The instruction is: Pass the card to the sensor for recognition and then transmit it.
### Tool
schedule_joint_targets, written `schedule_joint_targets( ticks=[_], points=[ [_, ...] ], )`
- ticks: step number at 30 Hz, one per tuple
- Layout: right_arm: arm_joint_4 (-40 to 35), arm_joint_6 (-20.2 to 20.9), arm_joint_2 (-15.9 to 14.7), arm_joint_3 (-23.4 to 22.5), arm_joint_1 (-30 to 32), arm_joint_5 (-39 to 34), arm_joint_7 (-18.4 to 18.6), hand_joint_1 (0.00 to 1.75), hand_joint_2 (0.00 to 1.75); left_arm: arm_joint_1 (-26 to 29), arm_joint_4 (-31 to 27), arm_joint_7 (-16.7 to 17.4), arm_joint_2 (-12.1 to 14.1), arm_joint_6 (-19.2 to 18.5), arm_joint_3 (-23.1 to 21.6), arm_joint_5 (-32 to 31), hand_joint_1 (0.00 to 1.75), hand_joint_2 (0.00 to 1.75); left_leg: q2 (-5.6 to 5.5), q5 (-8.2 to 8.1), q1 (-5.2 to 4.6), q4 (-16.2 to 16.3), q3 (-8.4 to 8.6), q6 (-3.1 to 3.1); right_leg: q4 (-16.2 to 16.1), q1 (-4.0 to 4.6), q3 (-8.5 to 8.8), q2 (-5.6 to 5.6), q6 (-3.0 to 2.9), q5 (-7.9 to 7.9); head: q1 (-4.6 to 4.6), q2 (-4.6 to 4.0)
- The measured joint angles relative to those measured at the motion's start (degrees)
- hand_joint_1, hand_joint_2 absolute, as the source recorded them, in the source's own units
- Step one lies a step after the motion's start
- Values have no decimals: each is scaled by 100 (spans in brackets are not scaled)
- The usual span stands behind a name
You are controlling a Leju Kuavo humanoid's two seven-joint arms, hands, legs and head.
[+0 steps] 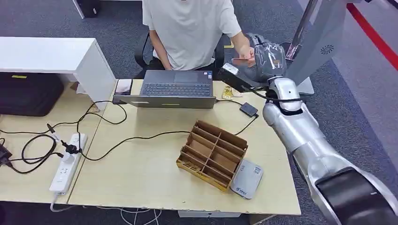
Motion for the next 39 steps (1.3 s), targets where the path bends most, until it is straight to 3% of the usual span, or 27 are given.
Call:
schedule_joint_targets(
  ticks=[6,11,21,30,34,39],
  points=[
    [-48,-72,-267,24,221,140,20,0,175,8,0,-13,44,-11,0,48,0,175,1,0,0,1,0,0,0,0,0,1,0,0,0,0],
    [-142,-149,-689,15,421,282,44,0,175,21,0,22,52,39,0,81,0,175,-14,0,-1,3,-9,0,-1,-1,1,-11,2,1,0,0],
    [-236,-164,-1117,-37,599,306,157,0,175,15,0,59,63,61,0,144,0,175,-27,2,0,6,-5,-1,-3,1,-8,-24,3,1,-2,0],
    [-324,-345,-2676,-1190,1511,-92,-236,0,175,98,0,164,68,157,2,264,0,175,-67,-8,-6,16,-39,26,-19,-4,-1,-65,9,-1,0,0],
    [-354,-341,-2992,-1572,1781,-94,-284,0,175,99,0,188,68,157,4,267,0,175,-37,-13,-8,15,-34,30,-18,-5,-5,-42,10,0,2,0],
    [-455,-341,-3163,-1836,2000,-35,-271,0,175,95,0,216,68,173,4,275,0,175,-38,-10,-7,14,-27,31,-17,-3,-6,-42,10,-1,0,0]
  ],
)
